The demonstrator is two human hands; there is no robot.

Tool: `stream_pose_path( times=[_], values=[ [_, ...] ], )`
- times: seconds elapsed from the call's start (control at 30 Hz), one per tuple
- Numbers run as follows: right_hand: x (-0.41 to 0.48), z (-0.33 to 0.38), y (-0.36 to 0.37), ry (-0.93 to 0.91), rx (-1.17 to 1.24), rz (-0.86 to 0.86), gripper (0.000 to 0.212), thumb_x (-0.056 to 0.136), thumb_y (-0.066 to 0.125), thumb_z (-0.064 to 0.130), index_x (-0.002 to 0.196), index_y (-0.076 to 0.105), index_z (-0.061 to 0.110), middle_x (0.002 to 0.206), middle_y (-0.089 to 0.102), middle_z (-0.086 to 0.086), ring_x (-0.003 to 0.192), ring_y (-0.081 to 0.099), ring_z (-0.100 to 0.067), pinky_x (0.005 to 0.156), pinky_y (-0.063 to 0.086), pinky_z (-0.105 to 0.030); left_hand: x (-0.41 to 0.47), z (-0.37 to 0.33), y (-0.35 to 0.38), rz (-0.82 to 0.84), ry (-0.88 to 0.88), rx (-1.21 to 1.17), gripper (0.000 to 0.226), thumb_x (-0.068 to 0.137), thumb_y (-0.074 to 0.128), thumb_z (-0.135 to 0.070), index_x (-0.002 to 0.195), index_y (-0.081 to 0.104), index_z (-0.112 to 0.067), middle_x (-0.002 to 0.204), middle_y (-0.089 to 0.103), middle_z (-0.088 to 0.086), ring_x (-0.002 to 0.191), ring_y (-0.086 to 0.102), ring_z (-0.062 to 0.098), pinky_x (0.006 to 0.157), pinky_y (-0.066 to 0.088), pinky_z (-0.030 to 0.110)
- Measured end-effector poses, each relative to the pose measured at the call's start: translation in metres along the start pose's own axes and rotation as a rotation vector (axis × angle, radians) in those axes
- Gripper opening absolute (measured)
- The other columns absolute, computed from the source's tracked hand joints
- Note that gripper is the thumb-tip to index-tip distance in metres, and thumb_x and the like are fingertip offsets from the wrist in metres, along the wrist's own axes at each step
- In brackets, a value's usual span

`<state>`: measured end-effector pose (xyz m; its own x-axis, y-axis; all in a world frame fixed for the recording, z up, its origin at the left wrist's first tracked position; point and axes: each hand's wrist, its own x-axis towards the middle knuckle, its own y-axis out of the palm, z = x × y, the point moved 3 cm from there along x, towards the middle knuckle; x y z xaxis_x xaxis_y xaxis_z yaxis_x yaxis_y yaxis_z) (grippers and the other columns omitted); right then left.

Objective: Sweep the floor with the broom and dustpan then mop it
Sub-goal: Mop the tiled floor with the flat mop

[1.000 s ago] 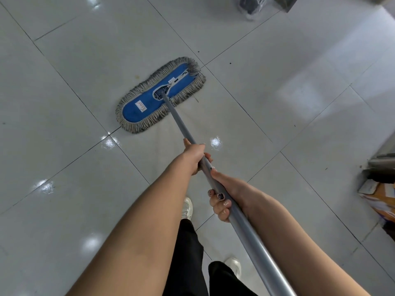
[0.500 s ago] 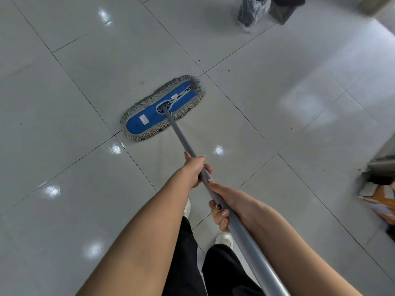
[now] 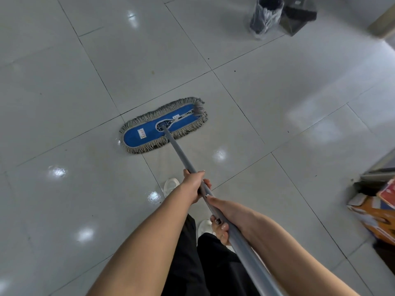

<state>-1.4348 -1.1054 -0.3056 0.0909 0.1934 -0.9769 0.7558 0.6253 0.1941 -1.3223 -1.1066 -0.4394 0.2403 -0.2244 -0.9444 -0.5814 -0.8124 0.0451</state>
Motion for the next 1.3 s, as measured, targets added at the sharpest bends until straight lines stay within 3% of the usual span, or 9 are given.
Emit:
stream_pose_path(
  times=[0.17,0.27,0.4,0.57,0.93,1.2,1.3],
  values=[
    [0.007,0.018,0.001,0.021,-0.023,-0.018,0.057,0.088,0.050,0.061,0.061,0.039,0.012,0.040,0.036,0.002,0.023,0.033,-0.005,0.028,0.029,-0.011,0.015,-0.014,0.001,0.020,-0.033,0.016,0.031,0.097,0.049,-0.019,0.123,0.037,-0.008,0.061,0.049,0.007,0.026,0.046,0.011,0.045,0.041,0.023],
    [0.011,0.034,0.005,0.044,-0.023,-0.030,0.059,0.084,0.053,0.064,0.061,0.040,0.011,0.040,0.037,0.002,0.022,0.034,-0.006,0.027,0.028,-0.011,0.022,-0.030,0.001,0.001,-0.024,0.016,0.020,0.097,0.048,-0.019,0.110,0.035,-0.010,0.062,0.049,0.006,0.025,0.045,0.010,0.045,0.041,0.023],
    [0.023,0.077,0.022,0.033,-0.024,-0.025,0.060,0.086,0.051,0.063,0.060,0.041,0.010,0.040,0.036,0.001,0.021,0.032,-0.007,0.027,0.027,-0.010,0.043,-0.073,-0.008,-0.002,0.006,0.023,0.018,0.098,0.046,-0.017,0.111,0.034,-0.012,0.063,0.045,0.007,0.030,0.045,0.011,0.040,0.041,0.021],
    [0.035,0.150,0.053,0.015,-0.001,0.011,0.058,0.087,0.051,0.061,0.061,0.040,0.010,0.038,0.036,0.002,0.021,0.033,-0.007,0.027,0.028,-0.010,0.079,-0.145,-0.026,0.003,-0.042,0.088,0.019,0.098,0.044,-0.021,0.114,0.036,-0.013,0.062,0.047,0.005,0.037,0.047,0.013,0.046,0.041,0.026],
    [0.041,0.361,0.159,0.014,0.045,0.009,0.056,0.087,0.051,0.059,0.064,0.042,0.009,0.038,0.039,0.000,0.021,0.033,-0.008,0.030,0.029,-0.008,0.151,-0.367,-0.077,-0.015,-0.038,0.095,0.032,0.099,0.043,-0.020,0.128,0.034,-0.012,0.063,0.048,0.005,0.050,0.047,0.015,0.051,0.044,0.028],
    [0.037,0.471,0.192,0.015,0.048,-0.006,0.056,0.087,0.053,0.058,0.067,0.043,0.007,0.037,0.041,-0.002,0.021,0.034,-0.009,0.029,0.029,-0.009,0.181,-0.475,-0.084,-0.034,-0.035,0.074,0.016,0.099,0.043,-0.019,0.109,0.033,-0.013,0.064,0.049,0.006,0.049,0.046,0.014,0.051,0.044,0.028],
    [0.036,0.513,0.193,0.030,0.007,-0.012,0.056,0.086,0.053,0.059,0.065,0.043,0.007,0.038,0.041,-0.002,0.021,0.033,-0.009,0.030,0.028,-0.009,0.195,-0.512,-0.077,-0.043,-0.031,0.060,0.014,0.098,0.042,-0.018,0.108,0.033,-0.013,0.063,0.047,0.005,0.040,0.047,0.013,0.050,0.043,0.027]
  ],
)
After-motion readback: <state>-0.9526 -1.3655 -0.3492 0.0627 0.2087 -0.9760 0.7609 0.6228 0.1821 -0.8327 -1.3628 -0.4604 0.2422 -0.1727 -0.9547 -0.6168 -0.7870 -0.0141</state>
